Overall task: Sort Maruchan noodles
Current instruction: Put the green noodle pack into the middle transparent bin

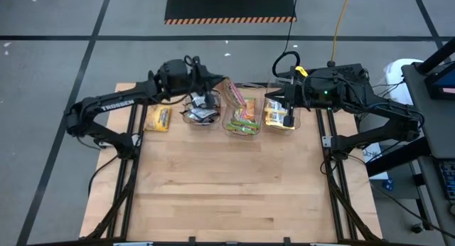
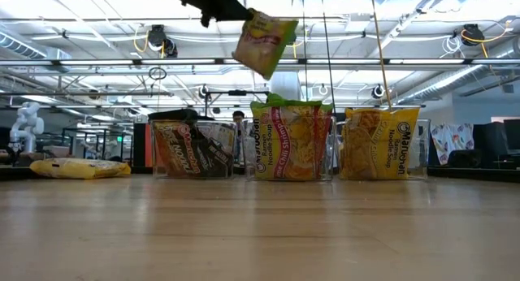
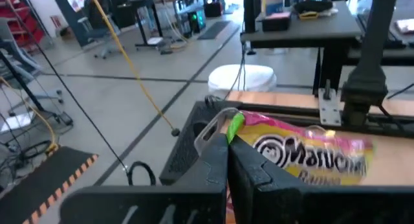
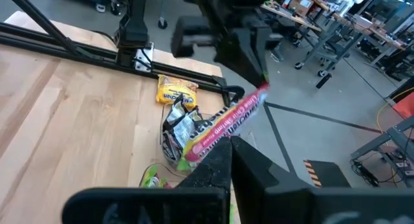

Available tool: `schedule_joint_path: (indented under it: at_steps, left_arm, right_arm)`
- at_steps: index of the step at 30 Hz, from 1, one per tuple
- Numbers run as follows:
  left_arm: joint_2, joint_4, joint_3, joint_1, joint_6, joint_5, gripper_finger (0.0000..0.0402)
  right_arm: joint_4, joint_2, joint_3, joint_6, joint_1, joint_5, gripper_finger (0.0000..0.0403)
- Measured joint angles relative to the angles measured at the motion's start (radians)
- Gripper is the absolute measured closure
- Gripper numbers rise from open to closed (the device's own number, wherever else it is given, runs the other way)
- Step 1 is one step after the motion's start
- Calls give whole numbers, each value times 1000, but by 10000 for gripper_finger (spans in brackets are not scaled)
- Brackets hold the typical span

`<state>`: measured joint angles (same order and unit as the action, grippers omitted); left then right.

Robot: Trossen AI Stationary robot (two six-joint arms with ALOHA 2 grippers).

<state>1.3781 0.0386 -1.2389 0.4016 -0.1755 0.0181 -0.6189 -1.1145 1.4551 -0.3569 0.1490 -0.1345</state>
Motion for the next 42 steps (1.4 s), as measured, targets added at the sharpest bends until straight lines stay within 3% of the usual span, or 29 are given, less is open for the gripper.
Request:
schedule_joint_path:
  at_steps: [8, 16, 28, 35, 42]
  left_arm:
    - [153, -155, 0, 26, -6, 105, 402]
    - [293, -197, 1, 20, 31, 116, 402]
    - [309, -158, 1, -49, 45, 114, 402]
    - [310, 18, 1, -102, 27, -19, 402]
    - [309, 32, 1, -145, 10, -88, 402]
  right_arm:
    - [-1, 0, 0, -8, 0, -23, 403]
    - [-26, 0, 0, -22, 0, -80, 403]
    - [-30, 0, 0, -23, 0, -79, 403]
    - [-30, 0, 0, -23, 0, -78, 403]
    - [-29, 0, 0, -23, 0, -78, 403]
